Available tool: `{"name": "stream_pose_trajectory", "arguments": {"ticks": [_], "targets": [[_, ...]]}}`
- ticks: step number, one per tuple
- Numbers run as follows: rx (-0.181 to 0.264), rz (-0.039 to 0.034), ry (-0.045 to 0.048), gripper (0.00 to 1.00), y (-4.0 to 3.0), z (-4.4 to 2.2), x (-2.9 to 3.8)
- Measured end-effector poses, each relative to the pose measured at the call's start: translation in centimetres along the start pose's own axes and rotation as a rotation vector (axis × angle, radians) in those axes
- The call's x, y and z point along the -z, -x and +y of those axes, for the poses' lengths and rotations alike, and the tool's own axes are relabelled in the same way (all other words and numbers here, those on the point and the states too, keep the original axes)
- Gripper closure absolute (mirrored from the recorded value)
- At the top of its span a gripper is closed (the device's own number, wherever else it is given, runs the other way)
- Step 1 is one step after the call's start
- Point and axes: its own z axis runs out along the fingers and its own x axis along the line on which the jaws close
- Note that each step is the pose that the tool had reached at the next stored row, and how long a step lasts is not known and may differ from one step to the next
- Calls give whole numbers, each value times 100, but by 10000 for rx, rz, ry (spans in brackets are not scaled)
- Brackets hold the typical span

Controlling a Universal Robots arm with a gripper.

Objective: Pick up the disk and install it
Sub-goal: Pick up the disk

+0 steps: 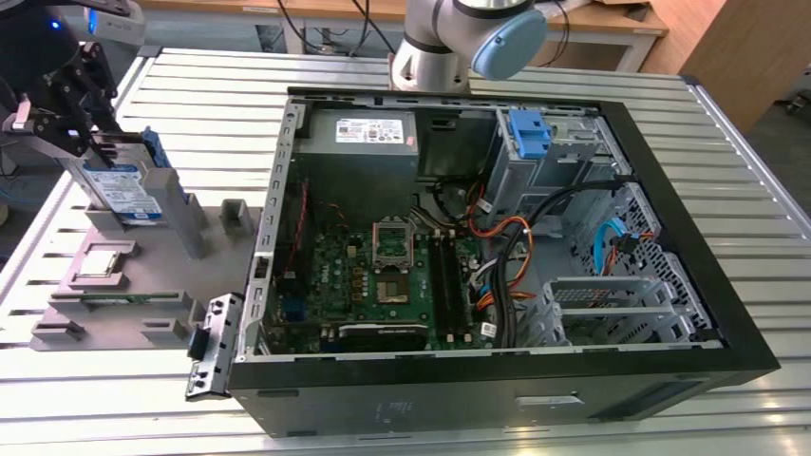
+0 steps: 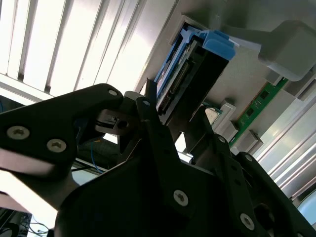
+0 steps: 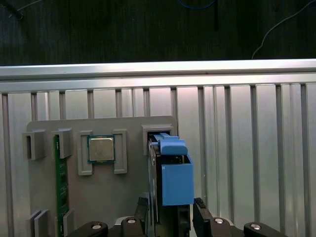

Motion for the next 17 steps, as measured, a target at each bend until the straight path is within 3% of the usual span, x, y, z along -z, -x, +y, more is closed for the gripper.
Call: {"name": "stream_pose_trajectory", "arguments": {"ticks": [17], "targets": [[-6,22,-3,52,0,-8,2]]}}
